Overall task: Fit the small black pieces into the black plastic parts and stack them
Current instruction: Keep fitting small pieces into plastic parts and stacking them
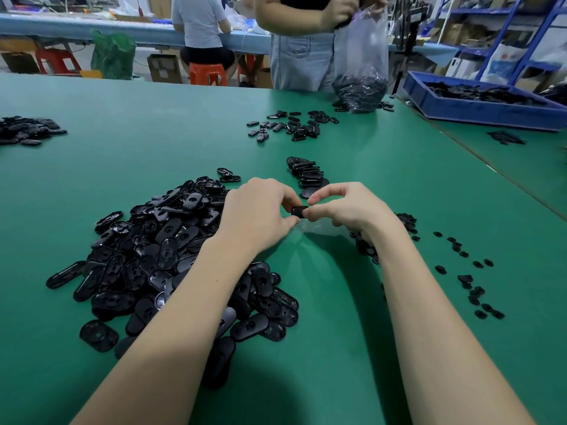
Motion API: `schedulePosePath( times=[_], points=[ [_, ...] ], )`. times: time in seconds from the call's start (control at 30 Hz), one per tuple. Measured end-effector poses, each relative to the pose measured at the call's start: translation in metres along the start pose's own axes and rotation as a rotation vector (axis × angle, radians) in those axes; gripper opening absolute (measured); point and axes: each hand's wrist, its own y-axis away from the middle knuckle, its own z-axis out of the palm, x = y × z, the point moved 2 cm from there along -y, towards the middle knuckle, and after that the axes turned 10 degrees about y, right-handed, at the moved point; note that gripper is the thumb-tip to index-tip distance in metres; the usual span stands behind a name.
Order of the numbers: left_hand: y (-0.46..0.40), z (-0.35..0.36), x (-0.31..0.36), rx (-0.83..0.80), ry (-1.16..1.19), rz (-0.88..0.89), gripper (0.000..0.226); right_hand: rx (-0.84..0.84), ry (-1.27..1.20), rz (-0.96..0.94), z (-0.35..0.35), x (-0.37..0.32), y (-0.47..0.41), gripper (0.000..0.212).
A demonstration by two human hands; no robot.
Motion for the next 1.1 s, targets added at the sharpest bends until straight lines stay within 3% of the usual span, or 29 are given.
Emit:
schedulePosePath(
  times=[0.1, 0.27, 0.4, 0.87, 1.1],
  points=[
    [0.000, 0.000, -0.004, -0.034, 0.066, -0.043, 0.014, -0.037, -0.095, -0.020, 0.003, 0.005, 0.001, 0.022],
    [-0.003, -0.002, -0.015, -0.075, 0.503, -0.191, 0.020, -0.060, -0.240, -0.004, 0.008, 0.005, 0.001, 0.021],
    [-0.003, 0.002, -0.018, -0.097, 0.711, -0.359, 0.010, -0.068, -0.296, -0.042, 0.011, 0.006, -0.001, 0.021],
    [-0.001, 0.003, -0.021, -0.104, 0.715, -0.432, 0.006, -0.087, -0.228, -0.142, 0.008, 0.005, -0.002, 0.018],
    [-0.004, 0.005, -0.023, -0.071, 0.679, -0.422, 0.007, -0.018, -0.175, -0.141, 0.013, 0.001, -0.003, 0.011]
  ],
)
